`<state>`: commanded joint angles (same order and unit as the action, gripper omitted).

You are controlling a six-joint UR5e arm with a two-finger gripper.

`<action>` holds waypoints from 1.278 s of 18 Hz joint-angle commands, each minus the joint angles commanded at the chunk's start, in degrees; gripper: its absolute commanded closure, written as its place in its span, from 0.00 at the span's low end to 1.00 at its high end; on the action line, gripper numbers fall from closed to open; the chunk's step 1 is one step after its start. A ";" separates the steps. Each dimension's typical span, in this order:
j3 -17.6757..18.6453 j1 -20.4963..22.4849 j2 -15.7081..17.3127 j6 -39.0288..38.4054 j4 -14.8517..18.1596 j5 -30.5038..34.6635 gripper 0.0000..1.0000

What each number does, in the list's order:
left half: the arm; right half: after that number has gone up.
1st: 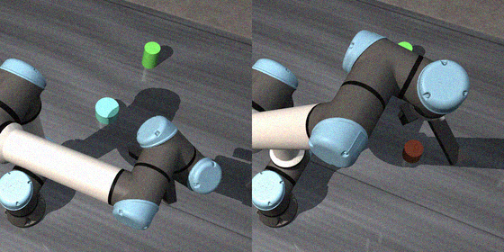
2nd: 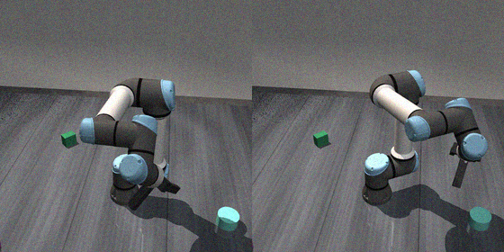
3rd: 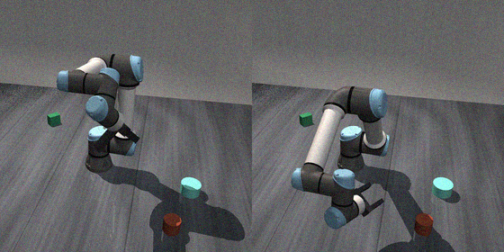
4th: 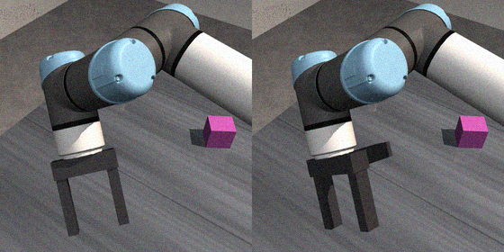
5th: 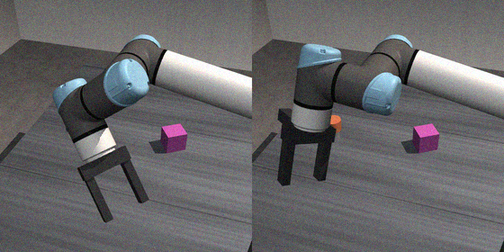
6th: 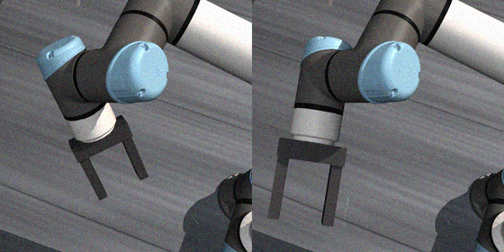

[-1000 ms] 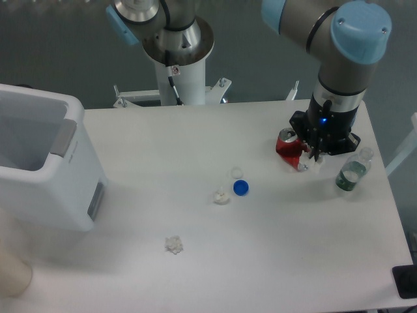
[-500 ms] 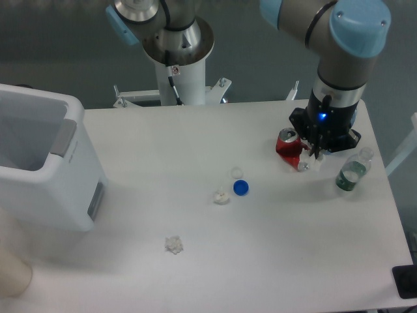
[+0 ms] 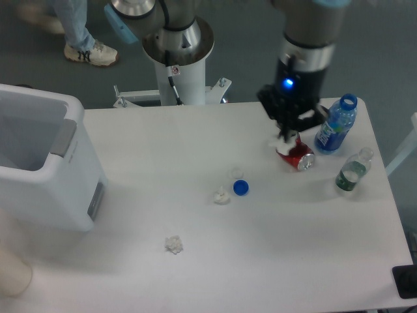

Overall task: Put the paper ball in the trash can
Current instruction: 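Carry the held paper ball across the table over the white trash bin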

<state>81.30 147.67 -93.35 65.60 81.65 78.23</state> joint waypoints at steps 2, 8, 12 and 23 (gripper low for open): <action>0.00 -2.81 1.15 -3.71 0.00 -0.53 1.00; 0.61 -10.81 2.64 -9.78 -0.35 -5.71 1.00; 1.05 -16.87 2.64 -10.49 -0.44 -6.86 1.00; 2.11 -27.78 3.00 -14.44 -0.70 -10.20 1.00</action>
<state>83.41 119.89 -90.35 51.15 80.95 68.03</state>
